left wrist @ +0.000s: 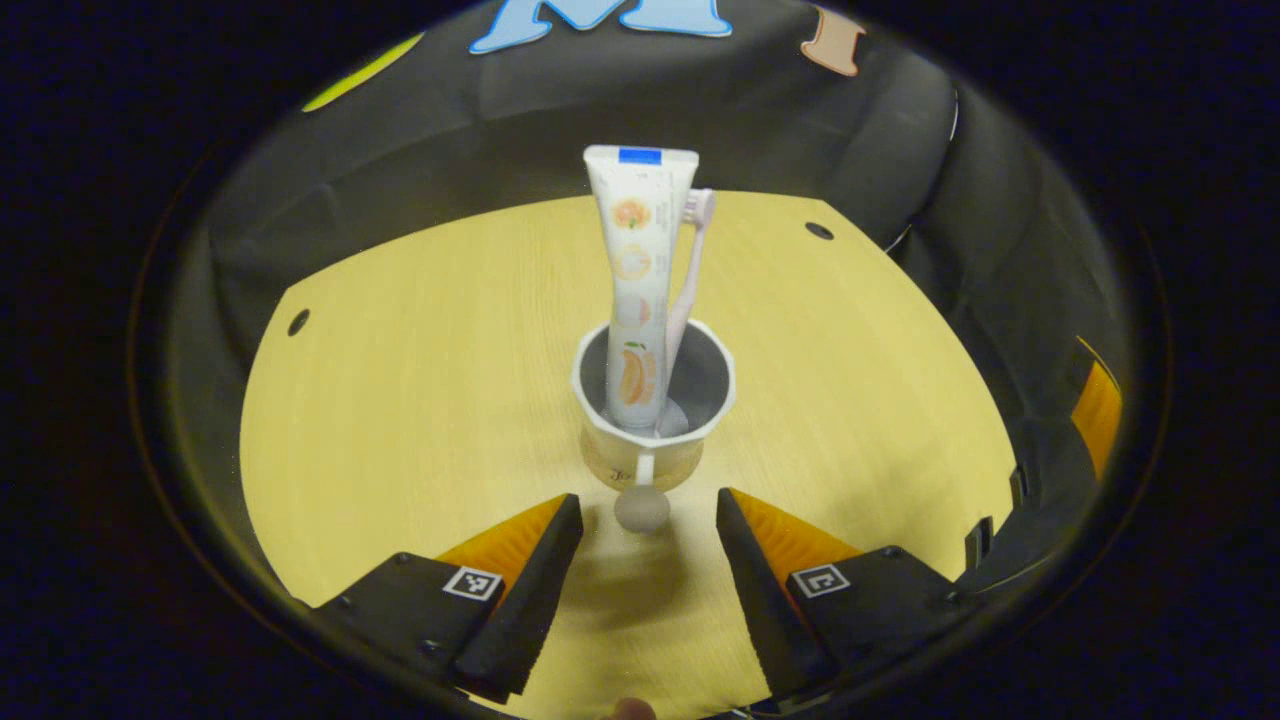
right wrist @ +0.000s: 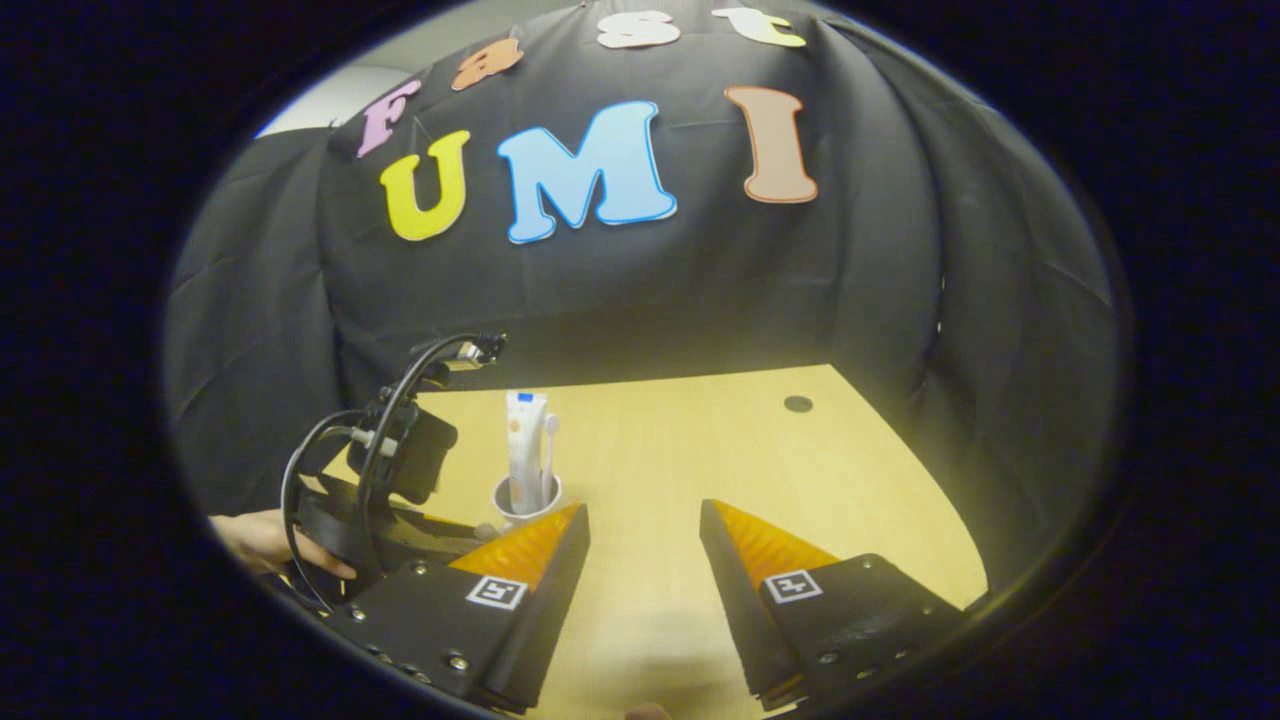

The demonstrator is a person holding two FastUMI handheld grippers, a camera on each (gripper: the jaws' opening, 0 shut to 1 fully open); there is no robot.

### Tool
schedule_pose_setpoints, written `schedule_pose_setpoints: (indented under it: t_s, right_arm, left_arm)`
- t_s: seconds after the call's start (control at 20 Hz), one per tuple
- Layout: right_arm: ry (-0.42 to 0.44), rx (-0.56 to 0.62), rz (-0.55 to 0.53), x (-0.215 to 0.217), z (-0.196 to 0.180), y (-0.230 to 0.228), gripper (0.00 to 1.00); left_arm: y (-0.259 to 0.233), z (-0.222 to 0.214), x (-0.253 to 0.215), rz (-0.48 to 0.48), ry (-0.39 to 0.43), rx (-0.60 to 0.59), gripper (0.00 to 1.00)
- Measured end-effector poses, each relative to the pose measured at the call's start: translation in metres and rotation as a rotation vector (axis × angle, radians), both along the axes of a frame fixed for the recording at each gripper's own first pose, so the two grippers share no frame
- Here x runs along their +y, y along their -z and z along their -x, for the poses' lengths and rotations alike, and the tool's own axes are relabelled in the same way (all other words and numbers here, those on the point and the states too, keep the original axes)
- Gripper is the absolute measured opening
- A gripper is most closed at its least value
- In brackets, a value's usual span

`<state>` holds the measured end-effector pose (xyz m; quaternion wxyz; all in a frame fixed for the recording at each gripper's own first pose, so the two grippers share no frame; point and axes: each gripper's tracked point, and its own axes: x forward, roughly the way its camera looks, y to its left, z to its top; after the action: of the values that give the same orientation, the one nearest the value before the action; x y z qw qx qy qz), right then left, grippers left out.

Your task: Put the toothbrush and toothpaste on the desktop into the cup, then pick up the cup and place it on the coaster on the desktop.

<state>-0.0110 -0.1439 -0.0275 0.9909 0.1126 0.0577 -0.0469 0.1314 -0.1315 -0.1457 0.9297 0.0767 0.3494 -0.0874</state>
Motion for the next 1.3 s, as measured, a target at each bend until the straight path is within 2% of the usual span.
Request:
schedule_pose_setpoints:
  t_s: [0.1,0.15,0.2,0.25,0.4,0.5,0.6,0.85,0.95,1.05,1.1,1.25,1.3]
  right_arm:
    - [-0.019,-0.035,0.019,0.005,0.004,-0.013,0.71]
    - [-0.025,-0.052,0.028,0.007,0.007,-0.019,0.71]
    - [-0.028,-0.066,0.04,0.009,0.01,-0.024,0.73]
    - [-0.026,-0.08,0.052,0.012,0.013,-0.029,0.74]
    - [-0.021,-0.116,0.069,0.02,0.022,-0.04,0.73]
    - [-0.014,-0.129,0.079,0.027,0.026,-0.044,0.73]
    - [-0.006,-0.137,0.088,0.035,0.029,-0.049,0.73]
    - [0.01,-0.172,0.126,0.06,0.035,-0.063,0.73]
    - [0.014,-0.19,0.145,0.068,0.035,-0.064,0.73]
    - [0.015,-0.188,0.15,0.076,0.032,-0.063,0.84]
    - [0.025,-0.187,0.152,0.077,0.032,-0.063,0.87]
    - [0.027,-0.187,0.139,0.085,0.031,-0.062,0.87]
    - [0.033,-0.184,0.139,0.086,0.03,-0.062,0.84]
  left_arm:
    - [-0.022,0.016,0.004,0.019,-0.017,-0.077,0.94]
    - [-0.035,0.024,0.006,0.032,-0.03,-0.119,0.9]
    - [-0.045,0.033,0.009,0.047,-0.04,-0.163,0.9]
    - [-0.057,0.041,0.011,0.064,-0.05,-0.205,0.94]
    - [-0.084,0.064,0.02,0.115,-0.073,-0.323,0.94]
    - [-0.1,0.081,0.013,0.141,-0.072,-0.397,0.94]
    - [-0.117,0.097,0.015,0.158,-0.07,-0.477,0.89]
    - [-0.151,0.123,0.029,0.186,-0.064,-0.645,0.89]
    - [-0.158,0.126,0.035,0.191,-0.062,-0.688,0.89]
    - [-0.159,0.127,0.041,0.197,-0.058,-0.709,0.89]
    - [-0.159,0.127,0.042,0.201,-0.053,-0.717,0.89]
    - [-0.163,0.129,0.052,0.186,-0.051,-0.742,0.89]
    - [-0.164,0.131,0.055,0.173,-0.047,-0.752,0.94]
